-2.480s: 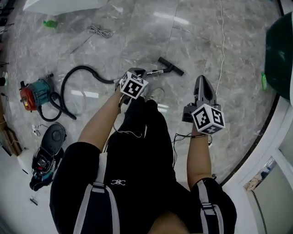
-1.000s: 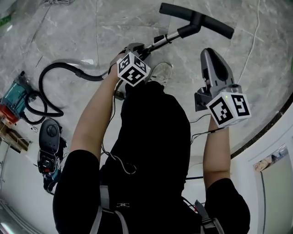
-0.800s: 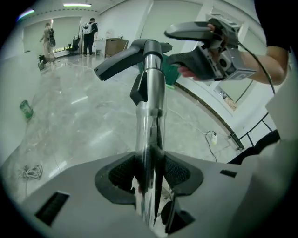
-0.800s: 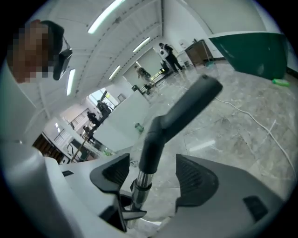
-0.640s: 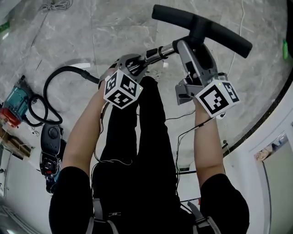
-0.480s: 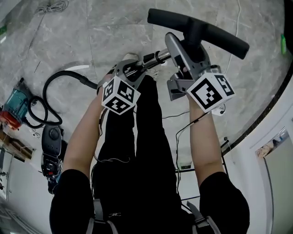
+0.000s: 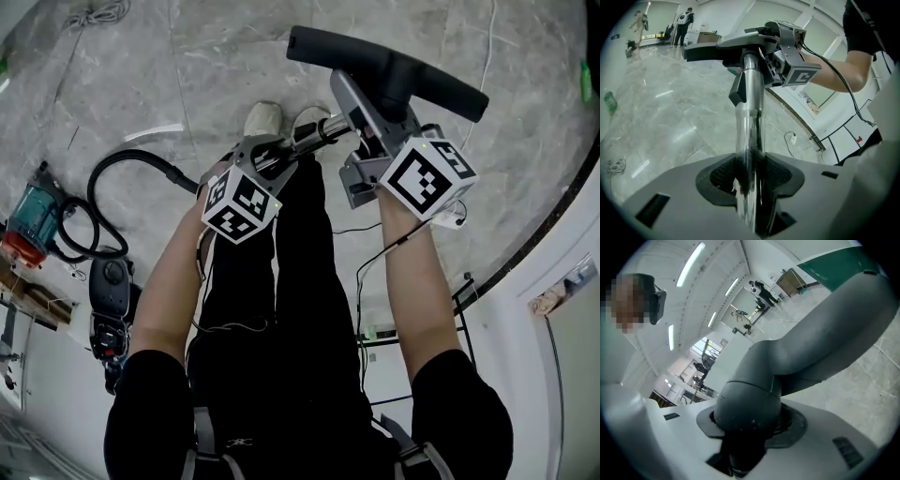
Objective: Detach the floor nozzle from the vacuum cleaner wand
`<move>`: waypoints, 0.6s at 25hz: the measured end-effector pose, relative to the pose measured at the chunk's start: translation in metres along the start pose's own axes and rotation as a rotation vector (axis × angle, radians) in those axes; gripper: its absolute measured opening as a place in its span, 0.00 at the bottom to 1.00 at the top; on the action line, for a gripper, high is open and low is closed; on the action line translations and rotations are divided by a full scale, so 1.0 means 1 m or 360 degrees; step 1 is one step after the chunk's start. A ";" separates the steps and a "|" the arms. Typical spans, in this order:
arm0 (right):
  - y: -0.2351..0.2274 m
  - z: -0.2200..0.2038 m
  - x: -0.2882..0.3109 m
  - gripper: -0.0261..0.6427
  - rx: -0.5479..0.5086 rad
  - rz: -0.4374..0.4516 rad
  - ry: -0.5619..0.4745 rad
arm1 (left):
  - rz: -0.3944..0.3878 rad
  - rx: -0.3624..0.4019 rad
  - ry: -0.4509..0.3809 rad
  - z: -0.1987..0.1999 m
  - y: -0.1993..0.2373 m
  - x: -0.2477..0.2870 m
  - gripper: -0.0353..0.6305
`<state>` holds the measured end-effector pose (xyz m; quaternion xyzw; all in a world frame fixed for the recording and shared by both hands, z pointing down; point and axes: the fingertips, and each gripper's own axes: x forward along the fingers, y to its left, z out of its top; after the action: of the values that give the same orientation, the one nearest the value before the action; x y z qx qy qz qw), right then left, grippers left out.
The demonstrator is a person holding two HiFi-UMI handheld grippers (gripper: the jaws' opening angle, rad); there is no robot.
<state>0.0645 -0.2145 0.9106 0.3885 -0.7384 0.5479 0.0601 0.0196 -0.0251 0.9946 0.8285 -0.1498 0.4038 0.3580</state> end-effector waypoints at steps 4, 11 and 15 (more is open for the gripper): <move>0.015 0.014 -0.018 0.32 0.0084 0.0279 -0.0060 | -0.0160 0.0032 -0.0084 0.012 -0.011 -0.008 0.31; 0.012 0.026 -0.033 0.32 0.0008 0.0187 -0.0100 | -0.0203 0.0034 -0.0131 0.026 -0.021 -0.006 0.31; 0.050 0.016 -0.043 0.21 -0.0189 0.0656 -0.0023 | -0.0354 0.0065 -0.0132 0.023 -0.029 -0.016 0.31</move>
<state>0.0675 -0.2013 0.8444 0.2289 -0.8336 0.5015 -0.0357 0.0379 -0.0216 0.9585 0.8631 -0.0633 0.3299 0.3772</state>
